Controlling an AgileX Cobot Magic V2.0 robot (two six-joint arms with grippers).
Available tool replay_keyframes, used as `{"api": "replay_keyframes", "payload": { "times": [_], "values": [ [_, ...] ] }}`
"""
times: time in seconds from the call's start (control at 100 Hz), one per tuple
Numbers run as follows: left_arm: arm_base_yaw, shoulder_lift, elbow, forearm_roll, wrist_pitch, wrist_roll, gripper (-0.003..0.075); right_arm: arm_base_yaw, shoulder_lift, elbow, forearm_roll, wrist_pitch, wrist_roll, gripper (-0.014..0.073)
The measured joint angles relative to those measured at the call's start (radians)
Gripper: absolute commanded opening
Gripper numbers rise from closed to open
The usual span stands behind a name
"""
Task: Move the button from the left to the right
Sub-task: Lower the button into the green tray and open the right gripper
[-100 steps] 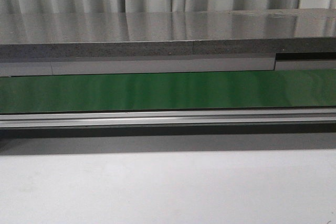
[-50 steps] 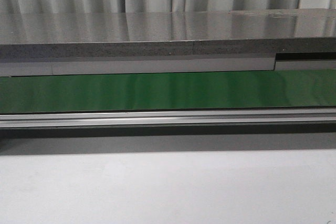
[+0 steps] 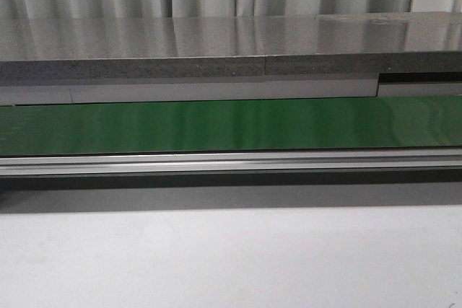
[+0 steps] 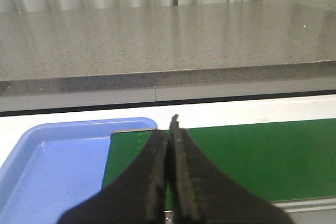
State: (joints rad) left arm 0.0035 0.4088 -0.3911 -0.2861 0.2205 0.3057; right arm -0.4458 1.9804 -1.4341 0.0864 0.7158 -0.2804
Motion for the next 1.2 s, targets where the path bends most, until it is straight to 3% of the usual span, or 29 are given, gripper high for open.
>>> {"api": "replay_keyframes", "payload": {
  "times": [0.46, 0.8, 1.2],
  "values": [
    [0.000, 0.000, 0.000, 0.000, 0.000, 0.000, -0.0020, 0.013, -0.119, 0.000, 0.102, -0.058, 0.000, 0.0509],
    [0.000, 0.000, 0.000, 0.000, 0.000, 0.000, -0.0020, 0.151, -0.274, 0.012, 0.116, -0.095, 0.000, 0.0509],
    [0.000, 0.000, 0.000, 0.000, 0.000, 0.000, -0.0020, 0.329, -0.536, 0.288, 0.121, -0.267, -0.004, 0.0509]
  ]
}}
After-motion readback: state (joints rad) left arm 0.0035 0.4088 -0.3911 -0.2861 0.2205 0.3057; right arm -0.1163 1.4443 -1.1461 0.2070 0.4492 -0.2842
